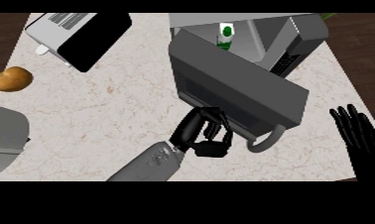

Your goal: Pick up the milk, place it into the microwave and close the microwave

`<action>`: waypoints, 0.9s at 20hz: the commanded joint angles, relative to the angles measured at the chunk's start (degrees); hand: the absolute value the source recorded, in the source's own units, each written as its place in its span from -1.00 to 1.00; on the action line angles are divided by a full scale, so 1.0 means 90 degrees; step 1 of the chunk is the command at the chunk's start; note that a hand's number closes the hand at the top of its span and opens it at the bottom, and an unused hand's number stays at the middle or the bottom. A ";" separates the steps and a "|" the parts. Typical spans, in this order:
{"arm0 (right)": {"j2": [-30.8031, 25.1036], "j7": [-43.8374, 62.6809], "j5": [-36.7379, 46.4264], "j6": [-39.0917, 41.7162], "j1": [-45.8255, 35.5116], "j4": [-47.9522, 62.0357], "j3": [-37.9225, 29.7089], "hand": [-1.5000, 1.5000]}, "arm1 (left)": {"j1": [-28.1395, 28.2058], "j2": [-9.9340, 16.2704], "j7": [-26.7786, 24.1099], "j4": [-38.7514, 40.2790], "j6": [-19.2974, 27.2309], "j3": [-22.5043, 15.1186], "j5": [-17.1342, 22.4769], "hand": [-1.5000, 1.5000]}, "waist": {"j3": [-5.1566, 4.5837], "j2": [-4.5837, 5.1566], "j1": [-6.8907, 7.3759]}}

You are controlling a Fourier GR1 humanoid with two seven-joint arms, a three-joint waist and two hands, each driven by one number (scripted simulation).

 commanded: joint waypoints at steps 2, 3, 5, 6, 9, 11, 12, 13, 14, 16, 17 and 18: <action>-0.0102 0.0455 -0.0378 0.0339 0.0035 -0.0661 0.0166 -1.00 | -0.0521 -0.0036 -0.0073 0.0068 0.0267 -0.0219 0.0825 1.00 | -0.0012 0.0051 -0.0206; -0.0057 0.0376 -0.0361 0.0321 0.0078 -0.0777 0.0208 -1.00 | -0.0325 -0.0036 -0.0352 0.0036 0.0388 -0.0281 0.0970 1.00 | -0.0013 0.0057 -0.0230; -0.0201 0.0534 -0.0454 0.0513 0.0093 -0.0892 0.0287 -1.00 | -0.0382 -0.0036 -0.0419 -0.0105 0.0542 -0.0306 0.1232 1.00 | -0.0022 0.0085 -0.0378; -0.0248 0.0626 -0.0447 0.0455 -0.0054 -0.0929 0.0259 -1.00 | -0.0554 -0.0036 -0.0301 -0.0154 0.0688 -0.0376 0.1332 1.00 | -0.0018 0.0089 -0.0389; -0.0540 0.0721 -0.0491 0.0548 -0.0098 -0.1076 0.0105 -1.00 | -0.0861 -0.0036 -0.0414 -0.0085 0.1080 -0.0163 0.1594 1.00 | -0.0019 0.0112 -0.0528; -0.0632 0.0843 -0.0578 0.0588 -0.0195 -0.1160 0.0077 -1.00 | -0.0908 -0.0036 -0.0564 -0.0036 0.1389 -0.0027 0.1804 1.00 | -0.0022 0.0135 -0.0525; -0.0638 0.0904 -0.0559 0.0558 -0.0216 -0.1135 0.0088 -1.00 | -0.1022 -0.0036 -0.0536 -0.0068 0.1565 0.0029 0.1898 1.00 | -0.0022 0.0153 -0.0592; -0.0711 0.0958 -0.0616 0.0547 -0.0361 -0.1204 0.0009 -1.00 | -0.0961 -0.0037 -0.0554 -0.0072 0.1774 -0.0009 0.2013 1.00 | -0.0020 0.0143 -0.0542; -0.0747 0.0946 -0.0708 0.0601 -0.0331 -0.1215 -0.0049 -1.00 | -0.1086 -0.0037 -0.0549 -0.0055 0.1817 0.0123 0.2178 1.00 | -0.0017 0.0151 -0.0605; -0.0897 0.0922 -0.0778 0.0661 -0.0349 -0.1208 -0.0220 -1.00 | -0.1298 -0.0038 -0.0538 0.0094 0.2117 0.0098 0.2262 1.00 | 0.0001 0.0142 -0.0682; -0.0868 0.1018 -0.0843 0.0647 -0.0476 -0.1238 -0.0170 -1.00 | -0.1430 -0.0038 -0.0426 0.0051 0.2055 0.0144 0.2466 1.00 | -0.0005 0.0177 -0.0694; -0.0923 0.1013 -0.0906 0.0649 -0.0476 -0.1236 -0.0278 -1.00 | -0.1495 -0.0038 -0.0441 0.0159 0.2135 0.0168 0.2526 -1.00 | -0.0002 0.0186 -0.0750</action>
